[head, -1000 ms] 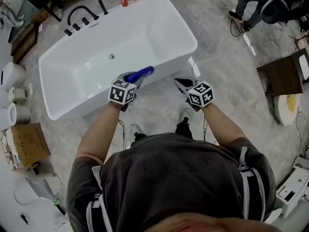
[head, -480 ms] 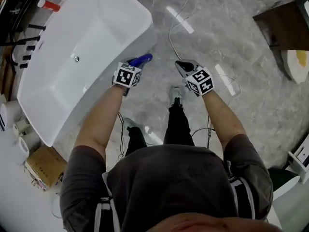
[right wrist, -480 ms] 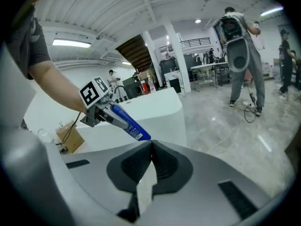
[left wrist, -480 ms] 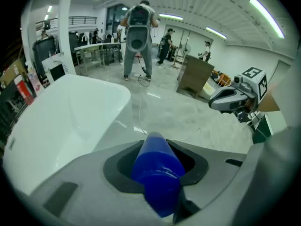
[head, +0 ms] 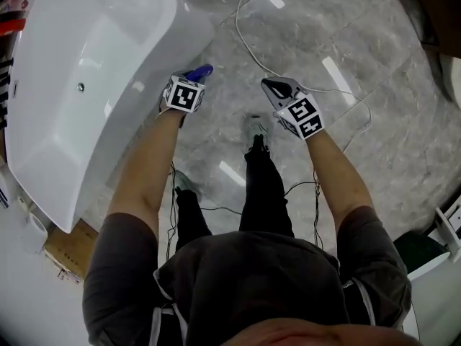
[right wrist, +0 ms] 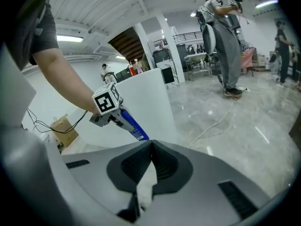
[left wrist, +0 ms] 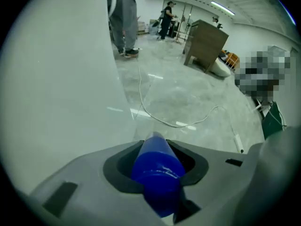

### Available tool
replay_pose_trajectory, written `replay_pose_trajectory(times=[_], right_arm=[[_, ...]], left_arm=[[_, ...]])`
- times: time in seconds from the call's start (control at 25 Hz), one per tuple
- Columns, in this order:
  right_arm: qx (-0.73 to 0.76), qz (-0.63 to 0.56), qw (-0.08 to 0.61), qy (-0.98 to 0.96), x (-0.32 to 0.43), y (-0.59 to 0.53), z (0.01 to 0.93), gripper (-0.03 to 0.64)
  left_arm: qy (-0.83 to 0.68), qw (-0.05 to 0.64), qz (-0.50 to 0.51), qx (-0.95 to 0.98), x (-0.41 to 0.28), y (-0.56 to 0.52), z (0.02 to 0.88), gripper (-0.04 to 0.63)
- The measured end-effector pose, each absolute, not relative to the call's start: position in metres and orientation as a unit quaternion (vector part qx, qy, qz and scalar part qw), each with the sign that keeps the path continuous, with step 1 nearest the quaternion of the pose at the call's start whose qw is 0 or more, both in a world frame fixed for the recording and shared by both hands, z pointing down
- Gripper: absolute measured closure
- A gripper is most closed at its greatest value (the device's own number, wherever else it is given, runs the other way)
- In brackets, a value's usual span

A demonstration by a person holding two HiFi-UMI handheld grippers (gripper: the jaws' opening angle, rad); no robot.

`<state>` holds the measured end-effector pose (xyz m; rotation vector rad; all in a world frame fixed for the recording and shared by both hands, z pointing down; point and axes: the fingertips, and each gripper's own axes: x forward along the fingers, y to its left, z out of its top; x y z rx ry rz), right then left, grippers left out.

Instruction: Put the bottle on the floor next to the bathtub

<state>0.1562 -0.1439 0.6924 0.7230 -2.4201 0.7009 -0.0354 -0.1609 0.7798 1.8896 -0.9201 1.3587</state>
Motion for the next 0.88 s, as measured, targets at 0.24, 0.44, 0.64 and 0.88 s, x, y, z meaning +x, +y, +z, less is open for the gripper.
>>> replay_pose_trajectory(times=[0.24,0.44,0.64,0.88], right_arm=[[0.260,0.278,0.255,-0.889,0.174,-0.154,0.780,0.624],[0.260,0.274,0.250,-0.892,0.180,-0.170,0.836,0.624],[0.264,0.287,0.242,-0.889,0.183,-0.177,0.878,0.624],[0.265,0.296,0.243,-0.885,0.184,-0.175,0.910,0.624]], left_arm=[[-0.339,0.316,0.543,0.700,-0.038,-0.168,0.884,0.457],[-0.326,0.301,0.565,0.696,-0.037,-0.183,0.944,0.457],[-0.322,0.300,0.577,0.688,-0.038,-0.195,0.990,0.457],[-0.308,0.286,0.608,0.674,-0.043,-0.199,1.029,0.456]])
